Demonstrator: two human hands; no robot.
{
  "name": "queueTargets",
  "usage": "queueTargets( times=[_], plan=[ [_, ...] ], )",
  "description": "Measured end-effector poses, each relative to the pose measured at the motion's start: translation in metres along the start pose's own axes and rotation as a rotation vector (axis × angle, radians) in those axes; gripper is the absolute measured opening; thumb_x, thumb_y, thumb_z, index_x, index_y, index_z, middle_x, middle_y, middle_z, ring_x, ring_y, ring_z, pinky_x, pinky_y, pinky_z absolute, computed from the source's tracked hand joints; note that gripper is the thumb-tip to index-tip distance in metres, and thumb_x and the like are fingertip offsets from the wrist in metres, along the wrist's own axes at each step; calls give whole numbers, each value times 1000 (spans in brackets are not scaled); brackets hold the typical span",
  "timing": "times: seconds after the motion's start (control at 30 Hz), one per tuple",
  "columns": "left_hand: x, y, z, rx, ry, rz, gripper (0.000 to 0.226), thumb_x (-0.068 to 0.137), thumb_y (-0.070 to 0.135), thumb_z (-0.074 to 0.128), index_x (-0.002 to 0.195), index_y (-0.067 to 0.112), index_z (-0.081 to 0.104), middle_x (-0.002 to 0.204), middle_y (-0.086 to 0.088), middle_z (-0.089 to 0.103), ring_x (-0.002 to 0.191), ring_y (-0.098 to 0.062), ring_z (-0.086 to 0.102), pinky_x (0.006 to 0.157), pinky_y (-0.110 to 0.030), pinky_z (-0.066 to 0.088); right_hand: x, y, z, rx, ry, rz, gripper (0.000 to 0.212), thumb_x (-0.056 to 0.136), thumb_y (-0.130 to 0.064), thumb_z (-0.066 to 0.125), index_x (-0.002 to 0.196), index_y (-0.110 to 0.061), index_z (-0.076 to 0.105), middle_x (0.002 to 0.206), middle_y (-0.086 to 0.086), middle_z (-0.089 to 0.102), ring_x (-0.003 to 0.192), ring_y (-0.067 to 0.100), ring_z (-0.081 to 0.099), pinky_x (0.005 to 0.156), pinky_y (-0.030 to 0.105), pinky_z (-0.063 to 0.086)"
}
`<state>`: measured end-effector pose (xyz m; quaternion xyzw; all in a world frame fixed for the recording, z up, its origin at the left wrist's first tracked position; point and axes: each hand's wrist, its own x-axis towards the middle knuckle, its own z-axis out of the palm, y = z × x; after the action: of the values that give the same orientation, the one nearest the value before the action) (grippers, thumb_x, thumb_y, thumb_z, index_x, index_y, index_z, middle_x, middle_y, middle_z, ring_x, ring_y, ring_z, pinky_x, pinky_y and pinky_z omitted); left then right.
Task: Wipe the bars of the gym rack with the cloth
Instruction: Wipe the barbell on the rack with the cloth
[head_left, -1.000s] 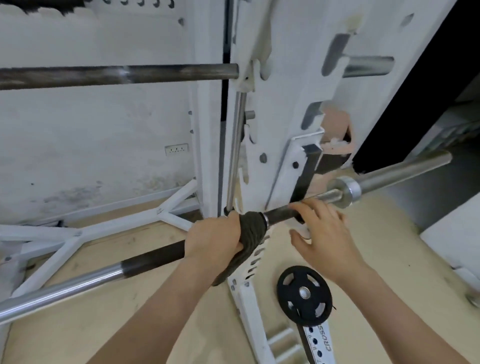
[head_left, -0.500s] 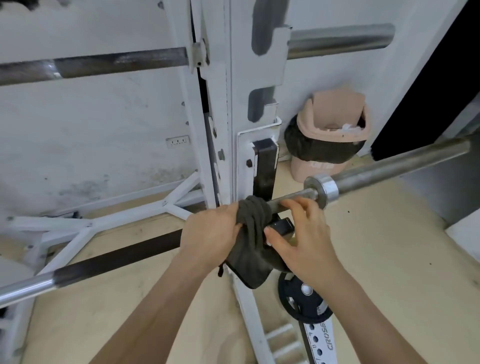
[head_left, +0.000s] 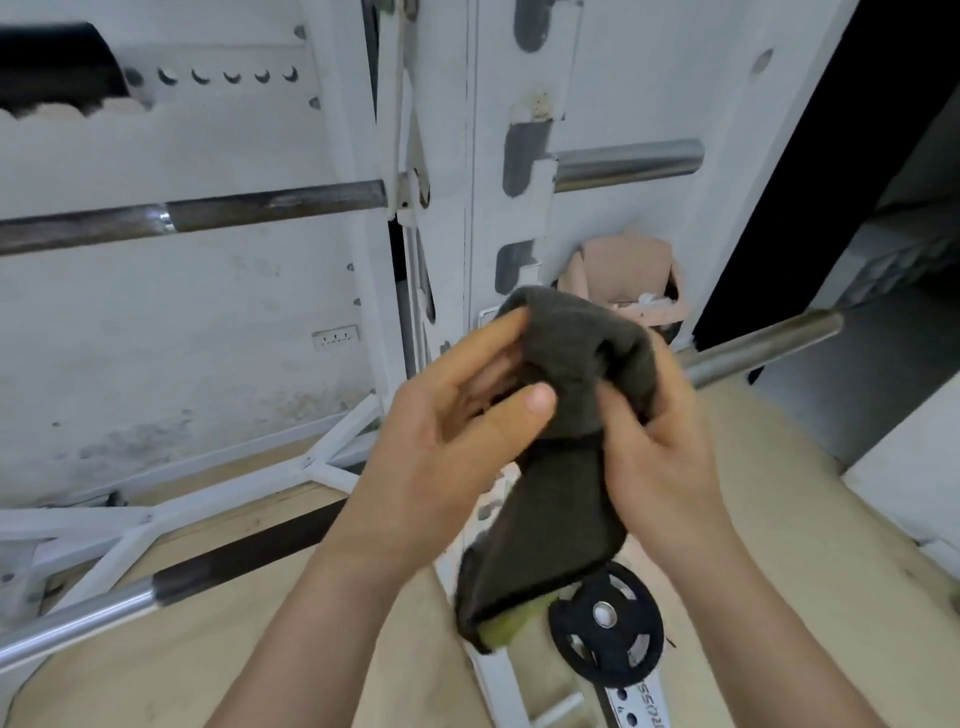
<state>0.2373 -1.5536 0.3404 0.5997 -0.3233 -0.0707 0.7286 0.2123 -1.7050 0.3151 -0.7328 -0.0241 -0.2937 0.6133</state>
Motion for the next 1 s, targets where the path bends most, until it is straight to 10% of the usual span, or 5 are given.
queueTargets(
  times=[0.13, 0.27, 0.57, 0.83, 1.0],
  plan=[
    [7, -45, -38, 629, 336, -177, 26, 97, 30, 47, 83, 29, 69, 77, 11, 71, 81, -10, 67, 74, -28, 53, 40, -30, -29, -35, 359, -47, 29, 98, -10, 46, 124, -21, 53, 106, -15, 61, 96, -8, 58, 88, 16, 46],
    [-7, -125, -53, 1495, 14, -441, 41, 101, 42, 27, 80, 21, 55, 72, 2, 63, 69, -24, 63, 59, -33, 48, 55, 21, -28, -278, 158, 196, 40, 101, -30, 43, 141, -30, 41, 130, -7, 55, 121, 9, 51, 108, 36, 39],
    [-14, -149, -56, 1579, 133, -246, 44, 85, 27, 67, 46, 13, 50, 36, -5, 44, 28, -22, 41, 43, -19, 14, 44, 124, -4, -1209, -343, 279, 54, 100, -41, 29, 149, -21, 18, 126, 6, 55, 120, 27, 46, 98, 47, 31],
    [-23, -148, -54, 1646, -14, -304, 31, 95, 26, 54, 67, 13, 56, 52, -5, 53, 43, -26, 47, 45, -28, 25, 88, 134, 10, -1456, -653, 217, 18, 89, -18, 39, 99, -15, 53, 97, 4, 64, 99, 27, 57, 96, 42, 33],
    [-6, -145, -61, 1874, -247, -387, 43, 97, 16, 36, 139, 23, 36, 98, 0, 62, 68, -24, 48, 42, -28, 20, 68, 142, 3, -1432, -465, 33, 22, 99, -23, 34, 100, -18, 55, 82, 3, 65, 85, 29, 60, 84, 38, 29]
  ],
)
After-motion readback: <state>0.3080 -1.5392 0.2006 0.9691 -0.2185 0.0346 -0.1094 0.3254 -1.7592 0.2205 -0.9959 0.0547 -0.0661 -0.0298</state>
